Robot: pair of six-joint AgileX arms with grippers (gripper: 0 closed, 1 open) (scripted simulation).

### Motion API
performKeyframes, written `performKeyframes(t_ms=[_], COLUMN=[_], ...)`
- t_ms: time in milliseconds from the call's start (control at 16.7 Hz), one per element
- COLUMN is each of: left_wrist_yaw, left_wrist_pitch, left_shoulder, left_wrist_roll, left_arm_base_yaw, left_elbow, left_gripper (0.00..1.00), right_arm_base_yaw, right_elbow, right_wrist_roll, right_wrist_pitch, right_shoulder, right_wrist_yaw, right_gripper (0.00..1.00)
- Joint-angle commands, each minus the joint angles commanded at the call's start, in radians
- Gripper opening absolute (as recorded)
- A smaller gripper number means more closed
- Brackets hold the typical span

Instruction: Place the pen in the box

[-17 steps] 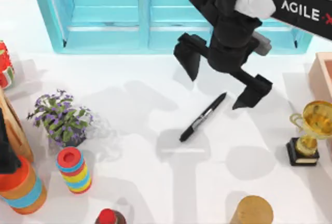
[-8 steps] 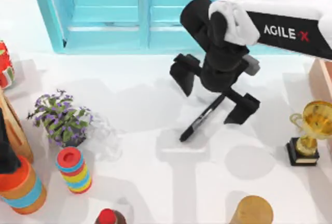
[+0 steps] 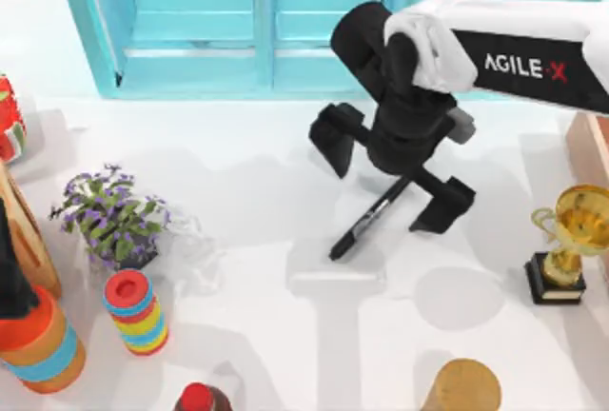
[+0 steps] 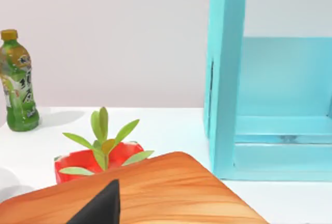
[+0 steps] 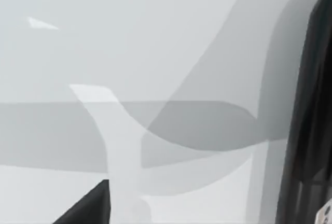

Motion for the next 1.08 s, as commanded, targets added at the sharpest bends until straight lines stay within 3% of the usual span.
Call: performKeyframes(t_ms=[780, 1080], left_wrist_yaw=[0.0, 0.0], left_wrist_pitch=[0.0, 0.0], left_shoulder=[0.0, 0.0], left_wrist_roll=[0.0, 0.0], left_arm_base_yaw=[0.0, 0.0], left_elbow=[0.0, 0.0], left_gripper=[1.0, 1.0], right_arm_base_yaw=[0.0, 0.0], right_elbow=[0.0, 0.0], right_wrist_roll=[0.0, 0.0], right_wrist_pitch=[0.0, 0.0], right_shoulder=[0.0, 0.0], right_wrist_yaw=[0.0, 0.0], right_gripper=[0.02, 0.0])
